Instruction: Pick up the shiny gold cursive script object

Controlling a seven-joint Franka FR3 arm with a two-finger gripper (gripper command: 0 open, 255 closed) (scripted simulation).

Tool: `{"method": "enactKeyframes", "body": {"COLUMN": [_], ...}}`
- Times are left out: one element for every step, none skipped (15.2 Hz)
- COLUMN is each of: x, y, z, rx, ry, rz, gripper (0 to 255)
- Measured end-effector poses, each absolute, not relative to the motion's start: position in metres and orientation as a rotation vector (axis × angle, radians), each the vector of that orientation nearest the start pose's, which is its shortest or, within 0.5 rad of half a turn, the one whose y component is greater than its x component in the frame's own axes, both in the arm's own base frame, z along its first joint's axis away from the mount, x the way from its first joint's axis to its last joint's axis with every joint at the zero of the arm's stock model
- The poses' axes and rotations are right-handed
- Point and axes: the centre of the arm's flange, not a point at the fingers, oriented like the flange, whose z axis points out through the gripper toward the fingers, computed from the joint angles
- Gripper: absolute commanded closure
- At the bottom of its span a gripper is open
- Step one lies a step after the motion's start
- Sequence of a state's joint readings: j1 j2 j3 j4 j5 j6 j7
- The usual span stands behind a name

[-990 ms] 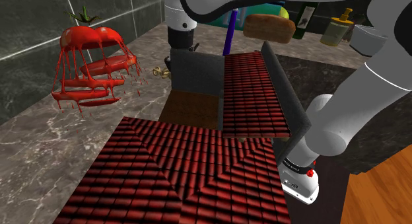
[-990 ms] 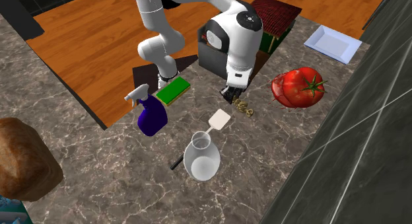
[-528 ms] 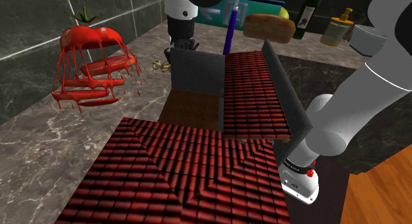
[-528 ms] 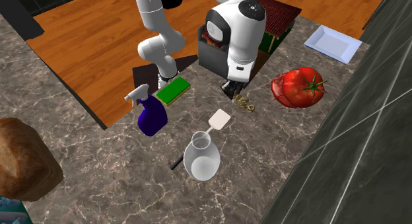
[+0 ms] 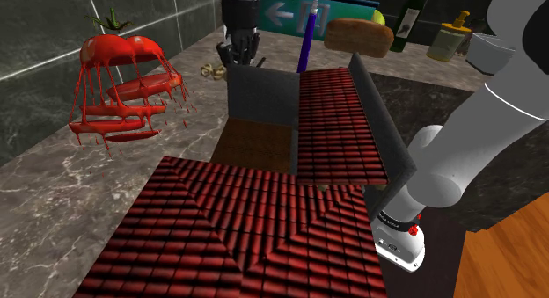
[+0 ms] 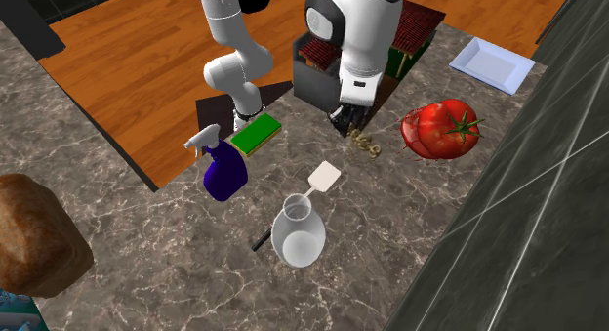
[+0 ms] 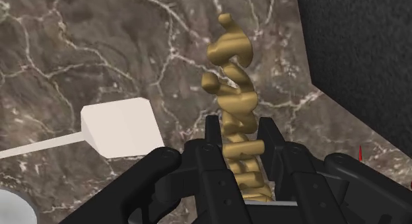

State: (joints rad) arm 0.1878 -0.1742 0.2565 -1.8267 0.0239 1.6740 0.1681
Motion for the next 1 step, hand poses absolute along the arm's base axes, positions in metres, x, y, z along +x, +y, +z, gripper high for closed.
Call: {"method": "enactKeyframes", "body": {"x": [0.4532], "y": [0.2291], "z": [0.6038], "rx": [-3.127], "ry": [-0.426], "rz": [-0.034], "gripper": [255]}}
